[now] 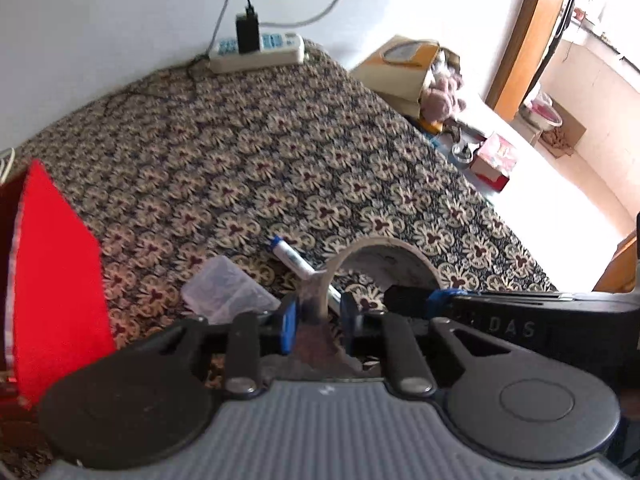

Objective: Organize rigid objects
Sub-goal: 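Lift the tape roll and carry it with the right gripper over the red box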

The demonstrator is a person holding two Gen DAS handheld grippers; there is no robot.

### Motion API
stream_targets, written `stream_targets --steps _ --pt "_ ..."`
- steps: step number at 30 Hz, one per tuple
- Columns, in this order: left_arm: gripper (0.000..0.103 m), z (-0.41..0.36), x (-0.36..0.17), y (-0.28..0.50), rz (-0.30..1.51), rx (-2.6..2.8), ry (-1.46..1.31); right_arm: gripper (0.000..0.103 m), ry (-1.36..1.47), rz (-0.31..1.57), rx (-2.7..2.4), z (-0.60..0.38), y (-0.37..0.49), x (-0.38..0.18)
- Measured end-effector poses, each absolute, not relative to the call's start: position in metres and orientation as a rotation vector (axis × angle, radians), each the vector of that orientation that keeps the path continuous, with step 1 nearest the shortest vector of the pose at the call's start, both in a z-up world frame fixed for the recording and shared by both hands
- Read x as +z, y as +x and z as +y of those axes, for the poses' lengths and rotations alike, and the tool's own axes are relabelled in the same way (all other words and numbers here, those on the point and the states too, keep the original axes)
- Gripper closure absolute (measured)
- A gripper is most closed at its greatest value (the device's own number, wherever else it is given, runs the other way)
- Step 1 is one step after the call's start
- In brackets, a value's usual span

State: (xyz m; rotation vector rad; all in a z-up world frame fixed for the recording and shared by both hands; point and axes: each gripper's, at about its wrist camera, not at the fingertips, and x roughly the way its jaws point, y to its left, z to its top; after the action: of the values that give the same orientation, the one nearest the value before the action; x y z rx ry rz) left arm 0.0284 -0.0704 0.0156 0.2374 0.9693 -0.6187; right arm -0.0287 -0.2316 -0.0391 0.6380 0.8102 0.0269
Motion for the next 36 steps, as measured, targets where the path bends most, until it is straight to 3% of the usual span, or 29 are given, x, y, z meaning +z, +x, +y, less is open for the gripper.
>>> stream_targets --steps 13,21,36 --pt "0.089 0.028 0.097 0.018 0.678 -0.582 0.223 0.103 0.57 0.605 0.148 -0.137 0.008 0.04" --pt "0.089 0.118 0.129 0.047 0.593 -0.484 0.194 0.103 0.56 0.6 0.266 -0.063 0.059 0.048" --pt "0.089 0.233 0.086 0.101 0.734 -0.329 0.138 0.103 0.49 0.866 0.331 0.043 0.13 0.007"
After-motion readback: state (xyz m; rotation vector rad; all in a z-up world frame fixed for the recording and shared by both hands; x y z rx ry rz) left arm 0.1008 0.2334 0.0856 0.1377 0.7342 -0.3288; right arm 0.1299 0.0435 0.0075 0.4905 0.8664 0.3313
